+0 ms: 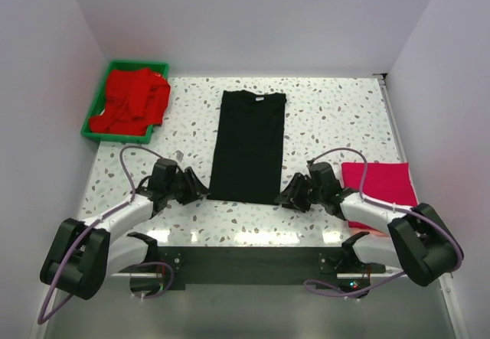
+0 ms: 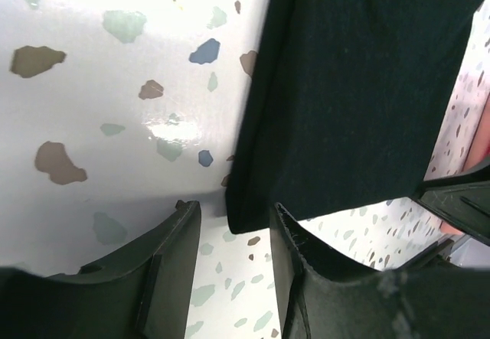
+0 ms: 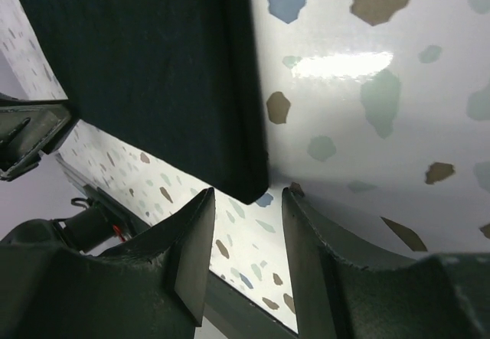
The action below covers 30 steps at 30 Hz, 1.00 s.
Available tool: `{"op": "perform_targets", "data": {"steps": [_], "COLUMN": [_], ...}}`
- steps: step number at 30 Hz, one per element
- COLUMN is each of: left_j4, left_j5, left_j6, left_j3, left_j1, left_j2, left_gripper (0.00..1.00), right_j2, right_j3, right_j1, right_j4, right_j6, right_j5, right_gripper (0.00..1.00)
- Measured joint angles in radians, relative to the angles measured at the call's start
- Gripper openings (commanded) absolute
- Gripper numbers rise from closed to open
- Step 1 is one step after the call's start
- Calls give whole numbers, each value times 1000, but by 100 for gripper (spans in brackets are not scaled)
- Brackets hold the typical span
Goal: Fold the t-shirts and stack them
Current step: Fold the tshirt
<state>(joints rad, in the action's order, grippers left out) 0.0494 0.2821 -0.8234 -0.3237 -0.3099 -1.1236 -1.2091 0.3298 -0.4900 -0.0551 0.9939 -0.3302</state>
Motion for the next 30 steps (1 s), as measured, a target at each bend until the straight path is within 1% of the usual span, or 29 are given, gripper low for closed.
{"op": "perform_targets", "data": {"steps": [1, 4, 8, 11, 12, 14, 15, 17, 20, 25, 28, 30], "left_j4": [-14, -46, -98, -132, -140, -143, -140, -136, -120, -61, -32, -12], "left_j5": [3, 2, -14, -23, -25, -33, -35, -37, -37, -36, -45, -65], "left_j6": [-4, -18, -50, -71, -77, -87, -87, -91, -94, -106, -124, -146], "left_j3": [5, 16, 28, 40, 44, 48, 50, 51, 51, 59, 77, 96], "left_j1": [-6, -36, -114, -138, -141, -145, -147, -153, -165, -200, -243, -294], "left_j2": [-3, -12, -26, -34, -35, -37, -39, -38, -24, 92, 181, 239], "left_gripper": [44, 42, 40, 36, 29, 22, 10, 1, 0, 0, 0, 0], "right_j2": [-10, -40, -76, -89, -92, -94, -94, -90, -49, 110, 234, 323], "right_j3": [0, 0, -1, -9, -11, -11, -11, -10, -10, -10, -11, -21], "right_j1": [-7, -31, -42, -44, -44, -46, -46, -46, -47, -47, -47, -47], "right_j4": [-15, -61, -119, -143, -147, -147, -143, -133, -86, 32, 103, 152], "right_j6": [7, 27, 47, 56, 58, 59, 58, 53, 37, -1, -22, -37], "right_j5": [1, 7, 8, 13, 17, 26, 31, 37, 51, 59, 57, 51], "right_gripper": [44, 42, 39, 30, 24, 19, 13, 9, 1, 0, 0, 0]}}
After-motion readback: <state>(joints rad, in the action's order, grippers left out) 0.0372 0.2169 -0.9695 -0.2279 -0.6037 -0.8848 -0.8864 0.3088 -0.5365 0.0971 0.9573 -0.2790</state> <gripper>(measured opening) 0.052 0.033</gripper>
